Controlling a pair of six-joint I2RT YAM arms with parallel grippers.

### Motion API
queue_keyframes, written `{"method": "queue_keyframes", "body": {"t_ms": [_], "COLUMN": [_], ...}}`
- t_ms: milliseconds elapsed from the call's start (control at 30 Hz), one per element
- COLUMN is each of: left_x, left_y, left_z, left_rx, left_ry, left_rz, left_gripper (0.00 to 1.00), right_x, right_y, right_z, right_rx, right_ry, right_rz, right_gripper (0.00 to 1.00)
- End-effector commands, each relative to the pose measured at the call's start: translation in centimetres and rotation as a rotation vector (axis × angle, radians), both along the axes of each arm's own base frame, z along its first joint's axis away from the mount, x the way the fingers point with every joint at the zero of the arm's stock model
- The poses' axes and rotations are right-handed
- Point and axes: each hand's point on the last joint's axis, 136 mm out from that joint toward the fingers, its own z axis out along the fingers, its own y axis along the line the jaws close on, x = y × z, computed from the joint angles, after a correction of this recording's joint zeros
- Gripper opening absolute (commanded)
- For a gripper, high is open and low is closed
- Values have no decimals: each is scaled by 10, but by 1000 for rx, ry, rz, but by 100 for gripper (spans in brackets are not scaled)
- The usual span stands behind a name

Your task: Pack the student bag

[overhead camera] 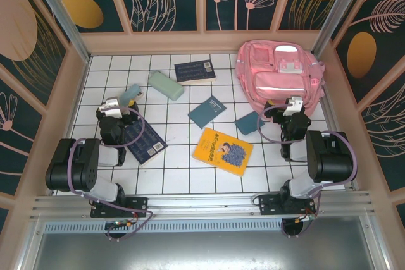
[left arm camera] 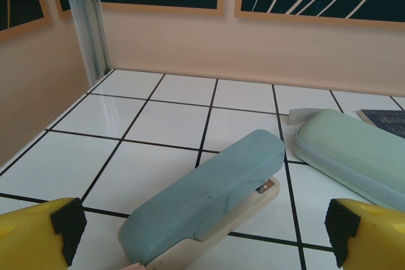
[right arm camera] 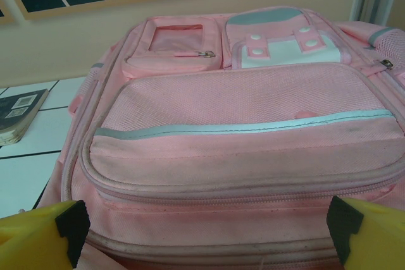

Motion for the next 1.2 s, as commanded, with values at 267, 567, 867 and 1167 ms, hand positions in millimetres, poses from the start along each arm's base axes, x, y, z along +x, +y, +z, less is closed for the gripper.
{"method": "queue_keyframes", "body": {"t_ms": [267, 567, 867, 1167], "left_x": [28, 40, 45, 28], "left_y": [20, 13, -29, -41], "left_z": [41, 91, 108, 105], "left_rx": [-33, -311, -481, -528], "left_ry": [126, 261, 290, 314], "left_rz": [130, 175, -25, -79], "left_gripper": [99, 99, 98, 98], "right_x": [6, 23, 58, 26], "right_y": [-12, -42, -22, 72], "right_z": [22, 77, 2, -69], "right_rx": [9, 357, 418, 449], "right_ry": [24, 135, 556, 805], "right_rz": [-81, -299, -264, -119], "right_gripper": [99, 99, 99, 99]}}
